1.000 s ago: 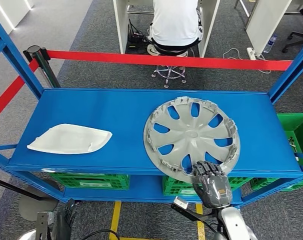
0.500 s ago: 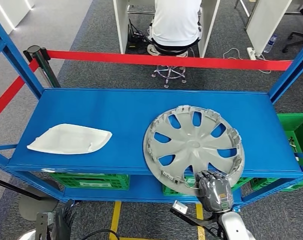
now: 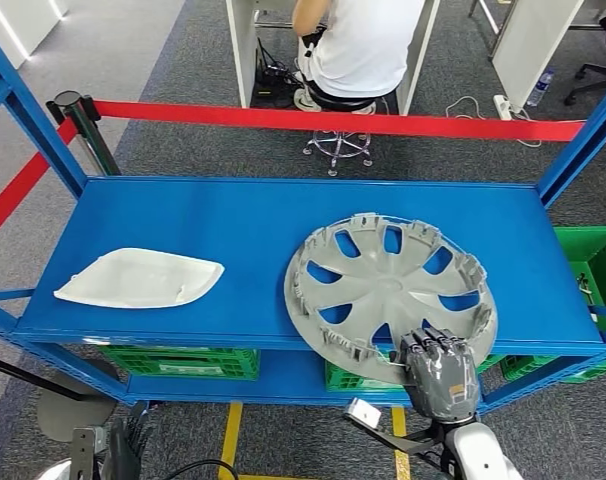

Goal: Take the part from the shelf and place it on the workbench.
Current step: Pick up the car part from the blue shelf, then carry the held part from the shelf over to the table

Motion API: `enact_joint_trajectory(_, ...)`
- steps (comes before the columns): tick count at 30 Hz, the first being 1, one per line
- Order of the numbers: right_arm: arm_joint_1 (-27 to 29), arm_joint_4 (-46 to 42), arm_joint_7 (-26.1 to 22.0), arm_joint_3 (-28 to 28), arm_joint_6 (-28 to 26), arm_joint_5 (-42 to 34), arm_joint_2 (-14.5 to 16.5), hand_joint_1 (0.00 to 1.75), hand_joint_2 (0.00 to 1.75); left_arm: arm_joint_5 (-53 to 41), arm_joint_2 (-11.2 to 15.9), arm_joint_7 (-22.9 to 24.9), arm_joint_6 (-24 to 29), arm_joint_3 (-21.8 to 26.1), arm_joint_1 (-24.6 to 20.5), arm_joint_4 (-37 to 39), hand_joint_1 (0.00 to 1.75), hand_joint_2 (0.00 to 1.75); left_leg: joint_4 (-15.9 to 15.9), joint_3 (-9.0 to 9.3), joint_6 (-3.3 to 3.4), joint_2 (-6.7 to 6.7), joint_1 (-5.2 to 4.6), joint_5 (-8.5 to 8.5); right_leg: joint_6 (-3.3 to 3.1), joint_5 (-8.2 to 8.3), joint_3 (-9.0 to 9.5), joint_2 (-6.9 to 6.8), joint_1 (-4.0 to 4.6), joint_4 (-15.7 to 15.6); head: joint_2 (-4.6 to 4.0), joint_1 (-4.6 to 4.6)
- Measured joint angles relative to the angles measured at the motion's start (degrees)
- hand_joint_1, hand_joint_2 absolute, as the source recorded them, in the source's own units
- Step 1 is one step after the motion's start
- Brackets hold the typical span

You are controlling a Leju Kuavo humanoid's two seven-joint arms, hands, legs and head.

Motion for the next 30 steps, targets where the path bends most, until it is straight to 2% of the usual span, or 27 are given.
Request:
enact_joint_trajectory(8, 0.23, -3.74, -1.03, 0.19, 0.02, 0.0, -0.93, 1.75, 1.75, -0.01, -0.08, 0.0, 0.0, 0.02, 0.22, -0.28, 0.0, 0.0, 0.0, 0.0, 0.0, 0.0, 0.0, 0.0, 0.0, 0.0, 0.0, 0.0, 0.0, 0.0, 0.0, -0.01)
enact_joint_trajectory(13, 0.94, -6.69, -5.4, -0.73, 0.02, 0.0, -0.75, 1.75, 1.75, -0.01, -0.17, -0.01, 0.01, 0.02, 0.38, -0.47, 0.0, 0.0, 0.0, -0.01, 0.0, -0.01, 0.0, 0.0, 0.0, 0.0, 0.01, -0.02, 0.0, 0.0, 0.0, 0.0)
enact_joint_trajectory(19, 2.9, -12.54, -14.51, -4.55, 0.02, 0.01, 3.71, 1.75, 1.75, -0.01, -0.44, 0.0, 0.05, 0.08, 0.77, -0.98, 0.0, 0.0, 0.0, -0.04, 0.0, -0.01, 0.01, 0.0, 0.0, 0.0, 0.5, 0.01, 0.01, 0.02, 0.0, -0.01)
enact_joint_trajectory(24, 3.4, -17.49, -15.25, -6.01, 0.02, 0.0, 7.59, 1.75, 1.75, -0.02, -0.71, -0.01, 0.09, 0.1, 0.96, -1.41, 0.0, 0.0, -0.01, -0.04, 0.0, 0.0, 0.02, 0.0, 0.0, 0.0, 0.4, 0.0, 0.02, 0.03, 0.0, -0.01)
enact_joint_trajectory(30, 3.38, -22.37, -15.39, -6.53, 0.03, 0.0, 9.73, 1.75, 1.75, -0.02, -0.9, -0.01, 0.11, 0.13, 1.09, -1.85, 0.0, 0.0, -0.02, -0.03, 0.0, 0.0, 0.01, 0.0, -0.01, -0.01, 0.04, -0.01, 0.02, 0.02, 0.0, 0.0)
